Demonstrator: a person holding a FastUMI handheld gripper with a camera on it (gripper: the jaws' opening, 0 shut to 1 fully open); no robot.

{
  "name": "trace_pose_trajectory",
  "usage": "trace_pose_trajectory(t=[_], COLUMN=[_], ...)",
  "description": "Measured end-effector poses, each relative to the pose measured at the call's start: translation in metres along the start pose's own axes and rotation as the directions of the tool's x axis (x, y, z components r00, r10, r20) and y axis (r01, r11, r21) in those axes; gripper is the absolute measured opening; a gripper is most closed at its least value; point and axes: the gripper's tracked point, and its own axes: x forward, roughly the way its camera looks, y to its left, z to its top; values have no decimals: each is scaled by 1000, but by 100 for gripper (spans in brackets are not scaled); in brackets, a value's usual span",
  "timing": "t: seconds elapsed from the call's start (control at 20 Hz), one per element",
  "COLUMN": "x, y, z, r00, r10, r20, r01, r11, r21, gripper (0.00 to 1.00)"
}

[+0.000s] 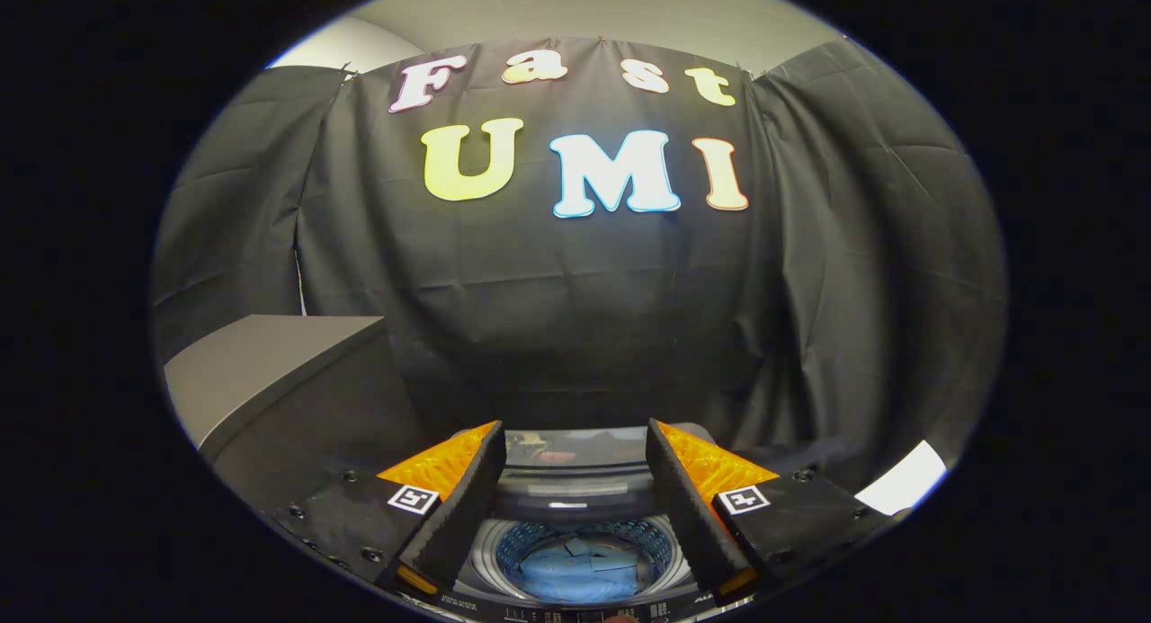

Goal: Put the clothes into the washing machine and then close the washing machine lid.

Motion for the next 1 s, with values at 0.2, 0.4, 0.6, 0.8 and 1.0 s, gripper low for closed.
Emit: trace_pose_trajectory(t=[0.2, 0.4, 0.6, 0.8, 1.0], x=[-21, -40, -67, -100, -135], y=[-4, -4, 6, 15, 20], z=[-25, -33, -11, 15, 35], r00=[999, 999, 1000, 996, 990], r10=[-4, 0, 14, 28, 30], r20=[-33, -40, 12, 81, 139], r01=[4, 1, -14, -28, -30], r11=[1000, 1000, 1000, 1000, 1000], r21=[19, 19, 17, -3, 2], gripper=[97, 97, 97, 97, 97])
